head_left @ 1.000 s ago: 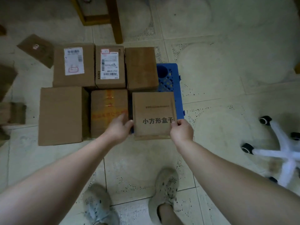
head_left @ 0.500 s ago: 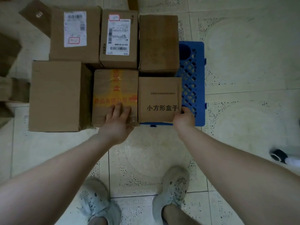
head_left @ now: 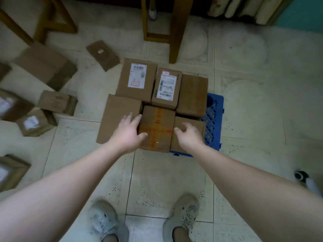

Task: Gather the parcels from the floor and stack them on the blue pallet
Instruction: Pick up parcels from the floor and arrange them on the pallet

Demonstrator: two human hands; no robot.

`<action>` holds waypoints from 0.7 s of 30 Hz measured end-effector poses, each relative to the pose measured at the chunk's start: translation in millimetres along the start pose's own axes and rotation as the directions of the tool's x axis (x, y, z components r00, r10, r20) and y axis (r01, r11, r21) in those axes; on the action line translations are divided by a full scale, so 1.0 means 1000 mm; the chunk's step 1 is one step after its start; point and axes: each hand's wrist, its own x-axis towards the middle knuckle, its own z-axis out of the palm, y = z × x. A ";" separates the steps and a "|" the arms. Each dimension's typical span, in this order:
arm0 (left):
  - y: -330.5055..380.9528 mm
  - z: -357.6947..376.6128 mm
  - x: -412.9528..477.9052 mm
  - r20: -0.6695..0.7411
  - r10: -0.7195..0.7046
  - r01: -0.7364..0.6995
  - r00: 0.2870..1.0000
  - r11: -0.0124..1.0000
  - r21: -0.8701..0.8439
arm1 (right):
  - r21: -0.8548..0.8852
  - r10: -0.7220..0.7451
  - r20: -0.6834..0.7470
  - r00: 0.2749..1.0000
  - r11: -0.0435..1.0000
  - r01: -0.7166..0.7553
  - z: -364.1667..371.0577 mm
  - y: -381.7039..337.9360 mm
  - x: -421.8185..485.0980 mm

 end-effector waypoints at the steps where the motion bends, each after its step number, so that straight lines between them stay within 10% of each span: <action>1: -0.009 -0.017 -0.007 -0.022 -0.026 0.026 0.999 1.000 -0.009 | -0.019 -0.040 0.015 0.999 0.999 0.040 0.002 -0.020 -0.009; 21: -0.379 -0.245 -0.119 -0.140 -0.501 0.430 0.854 0.832 -0.351 | -0.271 -0.304 0.299 0.905 0.882 0.386 0.240 -0.358 -0.122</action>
